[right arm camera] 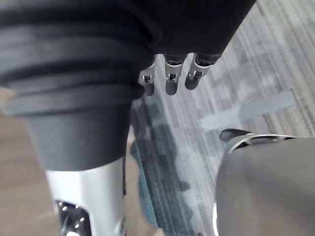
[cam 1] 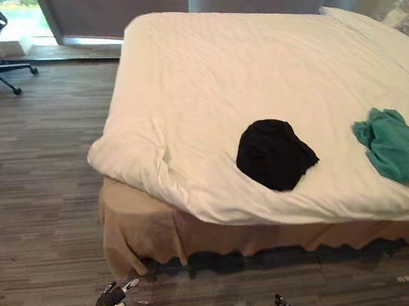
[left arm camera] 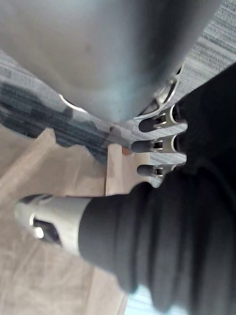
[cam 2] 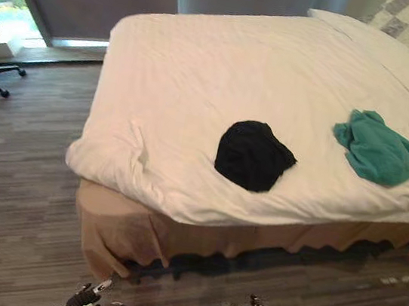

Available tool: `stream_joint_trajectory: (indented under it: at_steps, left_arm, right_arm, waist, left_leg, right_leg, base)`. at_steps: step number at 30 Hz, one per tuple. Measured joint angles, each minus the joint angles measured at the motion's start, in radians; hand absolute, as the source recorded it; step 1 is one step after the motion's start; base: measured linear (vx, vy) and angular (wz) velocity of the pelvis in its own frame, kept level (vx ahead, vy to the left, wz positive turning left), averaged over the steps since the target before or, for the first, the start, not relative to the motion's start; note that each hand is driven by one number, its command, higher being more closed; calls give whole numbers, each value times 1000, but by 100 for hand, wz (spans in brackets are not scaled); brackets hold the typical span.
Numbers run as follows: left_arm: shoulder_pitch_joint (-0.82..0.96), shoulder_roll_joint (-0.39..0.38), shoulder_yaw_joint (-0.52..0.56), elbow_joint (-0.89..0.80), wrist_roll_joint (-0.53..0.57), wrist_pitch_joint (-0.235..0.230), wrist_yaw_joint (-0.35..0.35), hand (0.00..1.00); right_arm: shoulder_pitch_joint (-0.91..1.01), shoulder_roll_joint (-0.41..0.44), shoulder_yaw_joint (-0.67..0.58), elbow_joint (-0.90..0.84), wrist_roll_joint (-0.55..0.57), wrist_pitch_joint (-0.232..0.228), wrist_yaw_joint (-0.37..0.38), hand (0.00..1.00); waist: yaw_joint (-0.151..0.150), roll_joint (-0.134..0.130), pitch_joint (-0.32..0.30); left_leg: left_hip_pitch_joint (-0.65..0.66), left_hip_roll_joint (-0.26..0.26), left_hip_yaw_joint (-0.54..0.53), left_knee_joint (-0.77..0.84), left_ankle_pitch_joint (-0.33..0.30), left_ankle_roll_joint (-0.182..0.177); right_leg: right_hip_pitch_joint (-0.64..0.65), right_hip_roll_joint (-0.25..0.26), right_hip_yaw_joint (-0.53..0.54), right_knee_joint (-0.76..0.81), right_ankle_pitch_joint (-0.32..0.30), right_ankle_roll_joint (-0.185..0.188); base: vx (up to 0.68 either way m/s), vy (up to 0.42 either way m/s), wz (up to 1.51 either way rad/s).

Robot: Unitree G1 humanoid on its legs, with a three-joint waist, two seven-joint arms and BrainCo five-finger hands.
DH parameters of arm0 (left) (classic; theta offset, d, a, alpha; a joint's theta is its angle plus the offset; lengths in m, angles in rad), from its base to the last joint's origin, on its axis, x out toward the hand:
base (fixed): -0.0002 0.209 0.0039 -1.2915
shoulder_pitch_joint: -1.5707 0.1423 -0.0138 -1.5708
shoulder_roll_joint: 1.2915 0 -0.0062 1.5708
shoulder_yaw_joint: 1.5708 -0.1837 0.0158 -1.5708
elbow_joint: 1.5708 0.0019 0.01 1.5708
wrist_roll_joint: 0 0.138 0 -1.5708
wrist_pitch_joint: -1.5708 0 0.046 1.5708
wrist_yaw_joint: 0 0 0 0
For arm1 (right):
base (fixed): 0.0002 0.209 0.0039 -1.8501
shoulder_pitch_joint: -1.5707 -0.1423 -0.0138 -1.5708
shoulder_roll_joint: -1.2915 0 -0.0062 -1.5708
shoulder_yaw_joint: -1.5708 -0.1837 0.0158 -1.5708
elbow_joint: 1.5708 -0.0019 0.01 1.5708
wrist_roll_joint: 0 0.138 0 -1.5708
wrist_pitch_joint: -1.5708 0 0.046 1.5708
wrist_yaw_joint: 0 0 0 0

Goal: Tidy the bed and pick cloth on bed and put in laundry

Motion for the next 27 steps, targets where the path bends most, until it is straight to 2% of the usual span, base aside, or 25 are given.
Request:
stream_joint_trajectory:
  at_steps: [3,5,8,10,13,15,18,20,23,27]
  left_arm:
    - [2,25,-1,7,3,-36,1,0]
    - [-3,40,-3,7,-7,-40,3,0]
    - [-27,94,9,2,-56,-60,14,0]
    - [-44,156,45,-39,-122,-87,43,0]
    - [-72,248,98,-93,-203,-135,68,0]
    - [-70,309,159,-152,-265,-201,78,0]
    - [-61,322,223,-285,-311,-278,57,0]
    - [-62,331,240,-356,-306,-301,42,0]
    - [-76,348,228,-507,-236,-319,35,0]
    - [-120,415,136,-662,-62,-310,-1,0]
  right_arm:
    - [9,29,-1,2,1,10,-1,0]
    - [9,23,-2,9,1,13,-4,0]
    - [9,2,-2,45,0,17,-10,0]
    - [6,-13,-2,47,1,19,-18,0]
    - [20,-11,-1,52,9,19,-19,0]
    - [19,-14,-1,78,10,24,-30,0]
    - [26,-11,2,77,10,32,-36,0]
    - [28,-10,10,73,13,38,-38,0]
    - [52,-8,48,52,39,51,-39,0]
    - [74,-3,93,29,41,51,-42,0]
  waist:
    - [6,-49,-24]
    - [4,-65,-35]
    - [-8,-61,-33]
    - [-24,-44,-26]
    - [-28,-57,-18]
    - [-24,-66,-16]
    - [-12,-63,-15]
    - [-8,-63,-15]
    - [-8,-59,-18]
    - [-7,-55,-28]
  left_leg:
    - [35,-48,0,-103,33,-1]
    - [63,-85,-11,-168,54,4]
    - [107,-123,-38,-244,79,12]
    - [115,-132,-75,-279,91,19]
    - [109,-138,-106,-279,96,25]
    - [108,-145,-109,-285,97,26]
    - [106,-144,-109,-287,93,29]
    - [106,-144,-106,-287,86,22]
    - [106,-142,-100,-288,78,25]
    - [104,-133,-62,-288,78,25]
  right_leg:
    - [0,-29,-14,-3,-10,16]
    - [9,-49,-25,-2,-19,29]
    - [23,-77,-50,28,-35,50]
    - [-5,-88,-48,106,-36,52]
    - [1,-89,-44,115,-28,41]
    - [21,-86,-44,77,-15,28]
    - [39,-75,-43,20,8,25]
    - [51,-72,-44,3,8,25]
    - [72,-66,-53,-30,9,25]
    - [85,-61,-64,-70,8,26]
  base:
    - [143,77,21]
    - [116,80,24]
    - [62,73,27]
    - [4,75,38]
    - [-9,61,36]
    - [-2,48,9]
    - [-25,45,0]
    - [0,0,0]
    - [-10,-9,-1]
    - [-38,-30,-13]
